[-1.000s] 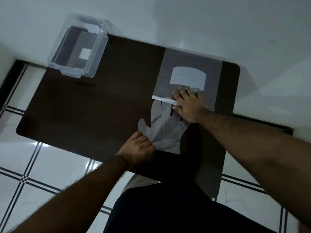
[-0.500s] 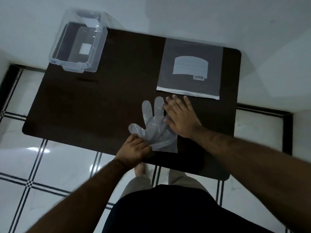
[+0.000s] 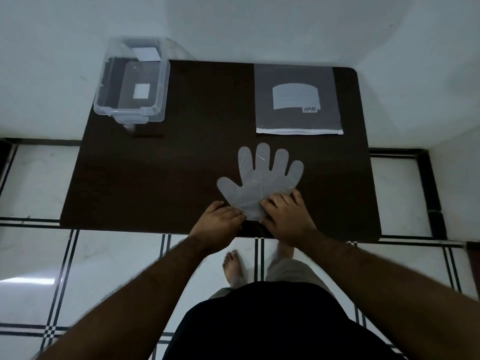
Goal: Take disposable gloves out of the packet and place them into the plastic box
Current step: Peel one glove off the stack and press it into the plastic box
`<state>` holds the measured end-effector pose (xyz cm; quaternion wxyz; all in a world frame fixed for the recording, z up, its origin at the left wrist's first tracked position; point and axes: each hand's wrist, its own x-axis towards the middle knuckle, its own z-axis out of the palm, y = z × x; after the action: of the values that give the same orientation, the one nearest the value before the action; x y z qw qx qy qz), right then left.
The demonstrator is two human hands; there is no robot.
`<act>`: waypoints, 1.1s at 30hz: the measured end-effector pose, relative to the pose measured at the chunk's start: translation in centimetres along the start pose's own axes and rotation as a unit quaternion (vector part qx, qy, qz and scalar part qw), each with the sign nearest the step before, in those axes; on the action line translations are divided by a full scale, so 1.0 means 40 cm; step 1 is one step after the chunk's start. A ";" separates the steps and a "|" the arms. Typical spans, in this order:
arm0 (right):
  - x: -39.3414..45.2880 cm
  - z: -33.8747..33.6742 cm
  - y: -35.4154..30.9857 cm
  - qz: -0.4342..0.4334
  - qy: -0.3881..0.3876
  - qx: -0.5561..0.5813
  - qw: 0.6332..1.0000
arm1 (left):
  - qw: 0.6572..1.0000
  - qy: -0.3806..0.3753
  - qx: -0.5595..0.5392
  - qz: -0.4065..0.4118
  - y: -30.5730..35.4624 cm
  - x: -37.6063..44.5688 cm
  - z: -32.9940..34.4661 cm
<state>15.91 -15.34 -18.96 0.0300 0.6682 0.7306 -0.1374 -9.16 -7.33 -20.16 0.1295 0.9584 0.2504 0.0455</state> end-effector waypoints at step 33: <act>0.040 -0.047 -0.144 0.287 0.036 0.593 0.752 | 0.529 0.074 -0.674 -0.510 0.094 0.063 -0.055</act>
<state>10.32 -13.74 -16.60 -0.3601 0.7348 0.2771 -0.5036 -5.54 -8.75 -16.96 0.7187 0.2888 0.6007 0.1979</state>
